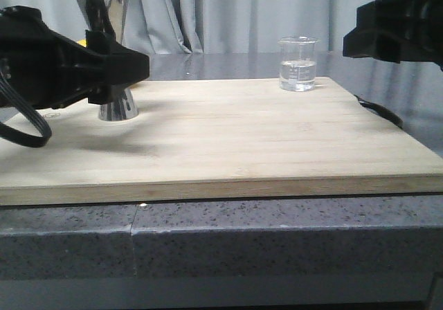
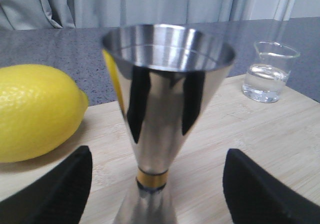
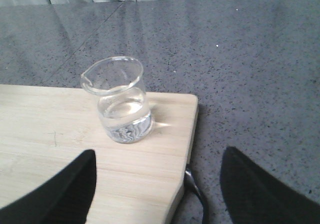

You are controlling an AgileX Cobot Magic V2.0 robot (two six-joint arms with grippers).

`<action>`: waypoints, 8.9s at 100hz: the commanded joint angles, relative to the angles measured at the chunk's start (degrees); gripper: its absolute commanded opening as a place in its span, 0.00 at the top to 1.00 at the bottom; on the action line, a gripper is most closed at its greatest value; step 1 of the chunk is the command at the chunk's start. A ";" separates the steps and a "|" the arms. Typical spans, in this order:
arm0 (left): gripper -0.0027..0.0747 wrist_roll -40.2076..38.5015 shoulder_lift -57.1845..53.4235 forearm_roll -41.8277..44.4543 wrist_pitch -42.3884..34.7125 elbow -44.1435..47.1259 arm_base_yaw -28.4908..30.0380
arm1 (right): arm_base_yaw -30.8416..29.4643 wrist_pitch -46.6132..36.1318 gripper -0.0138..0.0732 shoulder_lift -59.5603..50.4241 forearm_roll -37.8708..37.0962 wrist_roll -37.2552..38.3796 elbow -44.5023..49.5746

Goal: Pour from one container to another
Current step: 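Reach the left gripper to the steel jigger and the right gripper toward the glass beaker, then close the left gripper on the jigger and lift it slightly, then close the right gripper around the glass beaker, then lift the beaker with the right gripper and carry it above the jigger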

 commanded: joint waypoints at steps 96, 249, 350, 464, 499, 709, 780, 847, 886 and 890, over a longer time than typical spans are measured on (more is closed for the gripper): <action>0.35 -0.57 1.17 -0.64 -5.34 -3.89 -0.50 | 0.08 -4.96 0.30 -1.10 -0.74 -0.25 -1.21; 0.99 -0.57 1.17 1.27 -7.61 -3.89 -0.50 | 0.12 -13.41 0.30 2.60 -5.48 -0.25 -1.21; 0.99 -5.12 -2.47 7.26 2.20 -10.36 -0.78 | 0.12 -29.32 0.30 18.64 -7.09 -0.25 -5.87; 0.99 -5.12 -2.47 7.26 2.20 -10.36 -0.78 | 0.12 -29.63 0.30 28.01 -8.76 -0.25 -16.45; 0.99 -5.12 -2.47 7.26 2.20 -10.36 -0.78 | 0.21 -29.64 0.38 28.01 -9.26 -0.25 -16.45; 0.99 -29.84 -2.47 37.12 -0.32 -11.94 -0.78 | 6.25 -12.04 0.52 1.23 -42.94 -0.25 -26.39; 0.99 -33.39 -2.47 41.59 -1.97 -11.94 -0.78 | 6.64 -10.77 0.52 1.23 -52.94 -0.25 -26.71; 0.99 -33.43 -2.47 43.86 -1.97 -11.94 -0.78 | 6.64 -10.63 0.52 1.03 -62.93 -0.36 -26.71; 0.99 -33.43 -2.47 43.86 -1.52 -11.94 -0.78 | 6.64 -9.58 0.52 0.99 -66.20 -0.88 -27.33; 0.99 -33.43 -2.47 43.86 -1.52 -11.94 -0.78 | 6.64 -9.58 0.52 0.99 -66.32 -0.88 -27.54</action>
